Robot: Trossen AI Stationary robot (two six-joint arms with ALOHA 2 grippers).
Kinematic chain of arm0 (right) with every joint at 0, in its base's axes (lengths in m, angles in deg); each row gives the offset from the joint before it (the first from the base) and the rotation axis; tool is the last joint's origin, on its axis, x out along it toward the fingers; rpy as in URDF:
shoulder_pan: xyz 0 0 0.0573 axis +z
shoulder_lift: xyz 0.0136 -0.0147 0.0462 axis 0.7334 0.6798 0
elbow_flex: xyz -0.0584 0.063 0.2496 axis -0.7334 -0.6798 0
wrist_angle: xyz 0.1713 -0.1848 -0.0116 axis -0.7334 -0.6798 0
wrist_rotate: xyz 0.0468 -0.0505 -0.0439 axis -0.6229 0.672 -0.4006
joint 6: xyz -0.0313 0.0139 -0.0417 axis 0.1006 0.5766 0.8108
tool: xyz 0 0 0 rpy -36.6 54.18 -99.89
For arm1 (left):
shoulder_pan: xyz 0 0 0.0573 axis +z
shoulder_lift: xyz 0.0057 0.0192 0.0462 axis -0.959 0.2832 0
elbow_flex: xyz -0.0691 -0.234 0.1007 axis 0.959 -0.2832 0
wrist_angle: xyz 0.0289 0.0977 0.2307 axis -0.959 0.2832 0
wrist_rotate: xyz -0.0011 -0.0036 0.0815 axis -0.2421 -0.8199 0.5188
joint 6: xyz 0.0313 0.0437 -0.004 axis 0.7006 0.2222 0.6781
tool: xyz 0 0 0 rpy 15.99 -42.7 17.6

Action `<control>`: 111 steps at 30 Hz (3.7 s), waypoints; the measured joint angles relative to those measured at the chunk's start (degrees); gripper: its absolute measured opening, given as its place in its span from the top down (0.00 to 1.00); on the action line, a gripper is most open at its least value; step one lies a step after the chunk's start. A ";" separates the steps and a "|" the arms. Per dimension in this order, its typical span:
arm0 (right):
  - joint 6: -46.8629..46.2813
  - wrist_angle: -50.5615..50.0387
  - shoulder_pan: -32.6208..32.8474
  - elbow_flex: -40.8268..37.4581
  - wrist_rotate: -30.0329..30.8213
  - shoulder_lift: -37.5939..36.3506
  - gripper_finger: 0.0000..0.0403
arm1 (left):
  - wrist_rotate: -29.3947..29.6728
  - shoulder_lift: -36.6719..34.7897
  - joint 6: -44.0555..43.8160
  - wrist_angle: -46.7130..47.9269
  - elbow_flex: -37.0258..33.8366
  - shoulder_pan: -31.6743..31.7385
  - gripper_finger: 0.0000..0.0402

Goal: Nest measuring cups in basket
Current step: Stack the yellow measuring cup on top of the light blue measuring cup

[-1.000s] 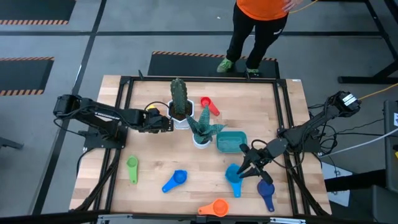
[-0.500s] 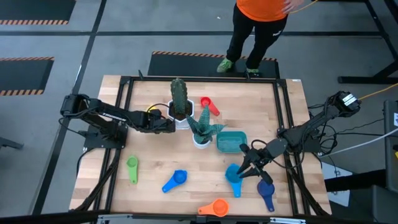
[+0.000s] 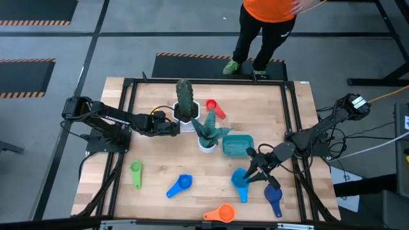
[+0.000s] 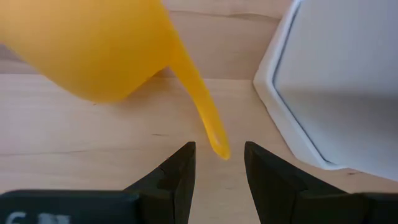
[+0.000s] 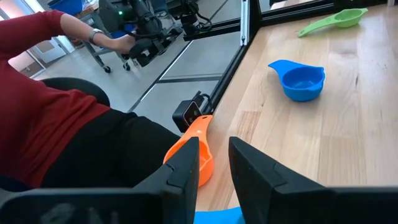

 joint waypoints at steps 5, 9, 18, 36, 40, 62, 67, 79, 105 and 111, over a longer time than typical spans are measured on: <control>-0.02 0.00 0.00 0.00 0.00 0.00 0.77 | 1.79 0.00 0.00 1.11 0.00 0.02 0.67; 0.02 -0.02 0.00 0.00 0.00 0.00 0.77 | 2.00 0.00 -0.04 1.15 0.00 0.02 0.67; -0.06 -0.02 -0.02 0.00 0.00 0.00 0.77 | 0.91 -0.09 -0.17 5.00 0.00 0.07 0.67; -0.09 -0.02 0.00 0.00 -0.02 0.00 0.77 | -2.60 -0.76 3.59 5.29 0.18 0.05 0.67; -0.09 -0.02 0.00 0.00 -0.01 0.00 0.77 | -7.14 -1.21 13.44 5.74 2.98 0.04 0.67; -0.11 -0.07 -0.01 0.00 -0.02 0.00 0.77 | -6.57 -1.73 31.71 34.79 12.21 4.57 0.67; -0.09 -0.07 -0.02 0.00 -0.02 0.00 0.77 | -6.76 -1.70 32.15 33.31 8.27 4.57 0.67; -0.11 -0.09 -0.02 0.00 -0.02 0.00 0.77 | -5.90 -1.70 33.07 26.69 3.20 4.57 0.67; -0.11 -0.09 0.00 0.00 -0.02 0.00 0.77 | -6.56 -1.68 37.56 23.03 -0.33 4.57 0.94; -0.11 -0.09 0.00 0.00 -0.04 0.00 0.77 | -6.98 -1.68 37.57 23.72 0.32 2.43 0.94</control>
